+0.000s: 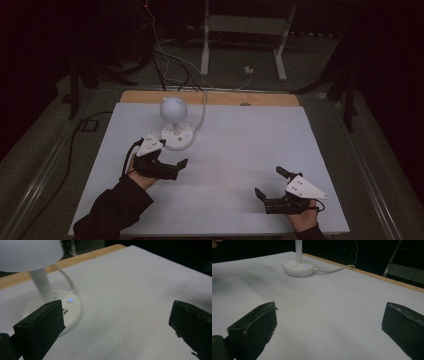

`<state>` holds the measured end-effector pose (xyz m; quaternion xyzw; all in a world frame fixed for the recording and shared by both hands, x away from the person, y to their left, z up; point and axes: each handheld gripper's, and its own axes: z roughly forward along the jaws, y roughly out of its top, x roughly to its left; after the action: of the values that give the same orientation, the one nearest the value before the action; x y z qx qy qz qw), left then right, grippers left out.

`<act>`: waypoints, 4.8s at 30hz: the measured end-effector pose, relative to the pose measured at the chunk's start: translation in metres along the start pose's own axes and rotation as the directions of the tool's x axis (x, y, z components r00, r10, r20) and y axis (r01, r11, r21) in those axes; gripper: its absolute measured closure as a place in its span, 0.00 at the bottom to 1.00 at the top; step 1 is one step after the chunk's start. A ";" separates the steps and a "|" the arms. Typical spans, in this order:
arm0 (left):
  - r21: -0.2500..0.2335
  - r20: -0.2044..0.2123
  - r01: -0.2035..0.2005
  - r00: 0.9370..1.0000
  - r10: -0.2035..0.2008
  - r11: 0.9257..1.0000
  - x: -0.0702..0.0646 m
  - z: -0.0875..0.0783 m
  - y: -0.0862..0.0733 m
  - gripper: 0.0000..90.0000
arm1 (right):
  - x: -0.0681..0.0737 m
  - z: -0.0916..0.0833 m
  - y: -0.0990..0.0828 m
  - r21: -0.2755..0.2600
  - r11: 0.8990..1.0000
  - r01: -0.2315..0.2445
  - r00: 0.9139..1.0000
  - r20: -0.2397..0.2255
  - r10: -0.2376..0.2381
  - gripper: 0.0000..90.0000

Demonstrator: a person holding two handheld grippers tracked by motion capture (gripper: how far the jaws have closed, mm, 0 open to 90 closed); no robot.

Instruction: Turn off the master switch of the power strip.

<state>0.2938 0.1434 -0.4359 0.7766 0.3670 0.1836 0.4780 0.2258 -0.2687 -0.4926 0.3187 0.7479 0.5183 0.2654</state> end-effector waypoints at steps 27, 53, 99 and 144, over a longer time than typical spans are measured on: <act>-0.031 -0.136 0.024 0.990 -0.028 0.999 -0.006 0.043 0.016 0.04 | -0.002 -0.002 0.000 -0.009 1.000 -0.015 1.000 0.000 0.015 0.00; 0.012 -0.172 0.019 0.985 -0.017 1.000 0.000 0.083 0.012 0.51 | -0.001 -0.002 0.000 -0.015 1.000 -0.013 1.000 0.017 0.014 0.00; 0.108 -0.339 -0.106 0.931 0.137 0.989 0.024 0.136 -0.009 1.00 | -0.001 0.001 -0.002 0.009 1.000 -0.021 1.000 0.006 0.021 0.00; 0.191 -0.366 -0.219 0.889 0.276 0.957 0.030 0.147 -0.017 1.00 | -0.002 0.000 -0.002 0.012 1.000 -0.019 1.000 0.013 0.019 0.00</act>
<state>0.4003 0.0808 -0.5229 0.7976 0.3645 0.3665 0.3108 0.2267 -0.2702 -0.4941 0.3304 0.7463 0.5144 0.2633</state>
